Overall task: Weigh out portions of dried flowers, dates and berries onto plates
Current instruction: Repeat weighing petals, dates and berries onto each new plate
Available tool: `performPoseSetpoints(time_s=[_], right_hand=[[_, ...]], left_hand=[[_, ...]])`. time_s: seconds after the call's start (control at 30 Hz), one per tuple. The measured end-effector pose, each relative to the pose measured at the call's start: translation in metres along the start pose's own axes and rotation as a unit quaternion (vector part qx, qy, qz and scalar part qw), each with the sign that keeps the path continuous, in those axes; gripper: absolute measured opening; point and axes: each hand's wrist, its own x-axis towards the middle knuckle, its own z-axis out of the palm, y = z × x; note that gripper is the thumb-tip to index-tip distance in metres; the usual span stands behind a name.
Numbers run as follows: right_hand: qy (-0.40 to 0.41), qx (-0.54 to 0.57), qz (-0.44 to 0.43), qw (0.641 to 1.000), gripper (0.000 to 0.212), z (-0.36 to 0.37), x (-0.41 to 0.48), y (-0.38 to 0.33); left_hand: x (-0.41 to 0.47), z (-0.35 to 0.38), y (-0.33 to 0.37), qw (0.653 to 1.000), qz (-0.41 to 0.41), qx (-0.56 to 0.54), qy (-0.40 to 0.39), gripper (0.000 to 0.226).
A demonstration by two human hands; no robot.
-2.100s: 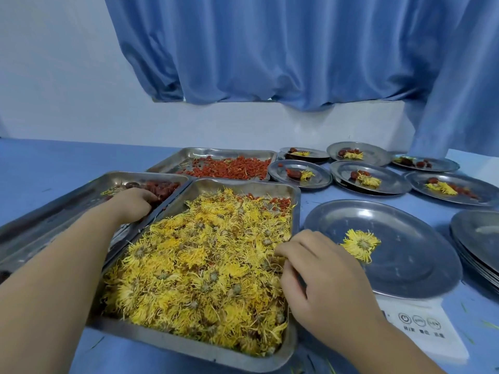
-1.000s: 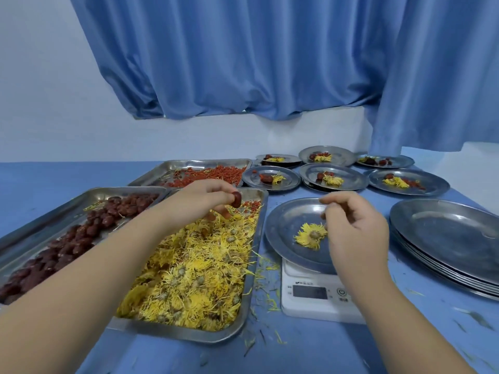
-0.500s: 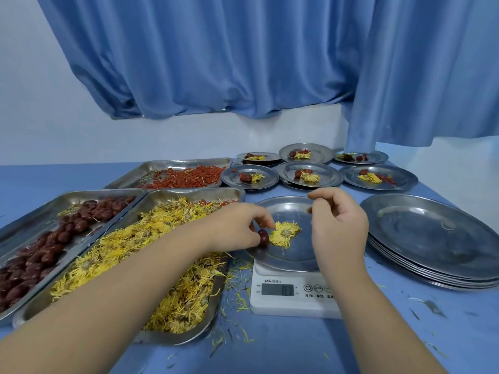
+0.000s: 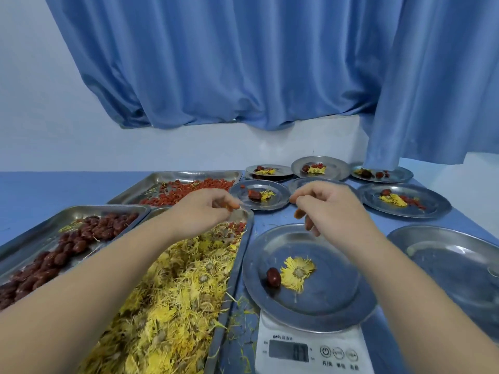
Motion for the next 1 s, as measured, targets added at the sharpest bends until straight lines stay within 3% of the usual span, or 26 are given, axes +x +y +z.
performPoseSetpoints(time_s=[0.1, 0.2, 0.3, 0.43, 0.6, 0.83, 1.0], right_hand=[[-0.067, -0.061, 0.009, 0.996, 0.017, 0.002, 0.026, 0.007], [-0.082, -0.126, 0.003, 0.989, 0.018, 0.007, 0.042, 0.02], [-0.07, -0.167, -0.011, 0.983, 0.019, 0.011, 0.051, 0.032], [-0.057, -0.21, -0.042, 0.975, 0.022, 0.01, 0.057, 0.043], [-0.046, -0.205, -0.045, 0.977, 0.019, 0.005, 0.059, 0.043], [-0.06, -0.195, -0.08, 0.976, 0.023, 0.009, 0.06, 0.04], [-0.068, -0.2, -0.093, 0.973, 0.022, 0.012, 0.059, 0.038]], left_hand=[[0.024, -0.017, -0.027, 0.997, -0.047, -0.013, 0.067, 0.02], [0.051, -0.027, -0.054, 0.982, -0.111, -0.082, 0.125, 0.019], [0.08, -0.034, -0.079, 0.983, -0.13, -0.022, 0.13, 0.019], [0.115, -0.031, -0.103, 0.983, -0.145, 0.062, 0.089, 0.024], [0.145, -0.008, -0.12, 0.974, -0.157, 0.161, -0.019, 0.033], [0.17, 0.018, -0.121, 0.95, -0.19, 0.205, -0.138, 0.038], [0.177, 0.018, -0.113, 0.951, -0.196, 0.201, -0.126, 0.038]])
